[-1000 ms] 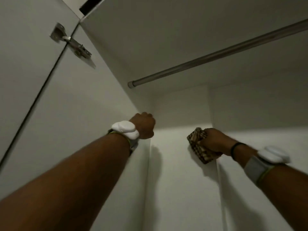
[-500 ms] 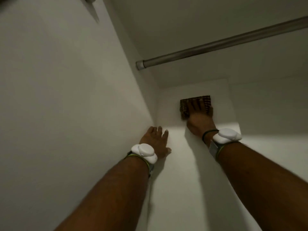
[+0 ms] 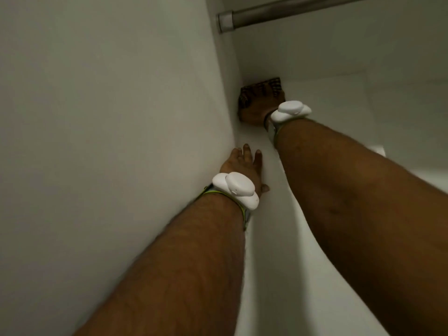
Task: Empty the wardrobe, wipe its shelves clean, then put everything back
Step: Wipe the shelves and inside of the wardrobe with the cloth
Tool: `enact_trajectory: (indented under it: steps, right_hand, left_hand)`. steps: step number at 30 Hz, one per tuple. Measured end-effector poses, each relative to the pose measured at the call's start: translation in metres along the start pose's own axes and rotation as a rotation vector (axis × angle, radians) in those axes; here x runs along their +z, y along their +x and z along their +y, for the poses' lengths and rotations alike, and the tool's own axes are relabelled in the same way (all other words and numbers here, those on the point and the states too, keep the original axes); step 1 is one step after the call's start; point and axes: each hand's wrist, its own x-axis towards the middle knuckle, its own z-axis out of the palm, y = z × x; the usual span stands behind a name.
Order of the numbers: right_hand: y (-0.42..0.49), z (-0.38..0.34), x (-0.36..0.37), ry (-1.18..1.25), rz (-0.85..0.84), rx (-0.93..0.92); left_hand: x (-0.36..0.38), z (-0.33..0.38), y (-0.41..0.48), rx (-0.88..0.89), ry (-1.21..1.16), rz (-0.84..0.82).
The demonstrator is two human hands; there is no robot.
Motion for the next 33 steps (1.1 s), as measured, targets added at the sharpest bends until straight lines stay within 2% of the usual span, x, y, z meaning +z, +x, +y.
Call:
enact_trajectory:
  steps: [3, 6, 12, 16, 19, 22, 24, 26, 28, 33]
  right_hand:
    - [-0.002, 0.014, -0.013, -0.063, 0.057, -0.117]
    - [-0.009, 0.032, -0.015, -0.077, -0.036, -0.102]
    - [-0.049, 0.111, -0.026, -0.031, 0.175, 0.158]
    - [-0.065, 0.152, -0.026, -0.046, 0.311, 0.405]
    - [-0.066, 0.138, -0.024, 0.008, 0.281, 0.568]
    - [-0.064, 0.089, -0.012, 0.081, 0.317, 0.696]
    - [-0.065, 0.048, 0.0, 0.099, 0.321, 0.562]
    - [-0.068, 0.007, 0.017, 0.031, 0.188, 0.236]
    - [-0.071, -0.021, 0.028, 0.017, 0.084, 0.02]
    - [-0.085, 0.021, 0.011, -0.102, 0.076, -0.181]
  left_hand:
    - [0.001, 0.0, -0.003, 0.01, 0.005, 0.023]
    - [-0.002, 0.002, -0.004, 0.009, -0.045, 0.032]
    - [-0.001, -0.001, -0.005, 0.013, 0.003, 0.046]
    - [0.0, -0.002, -0.007, 0.015, -0.004, 0.061]
    - [0.008, 0.009, -0.018, -0.005, -0.018, 0.108]
    - [0.023, 0.028, -0.037, -0.06, -0.153, 0.141]
    - [0.026, 0.033, -0.043, -0.065, -0.232, 0.115]
    - [0.024, 0.033, -0.042, -0.058, -0.273, 0.118]
    - [0.022, 0.031, -0.043, -0.047, -0.277, 0.118]
    - [0.024, 0.029, -0.041, -0.021, -0.336, 0.066]
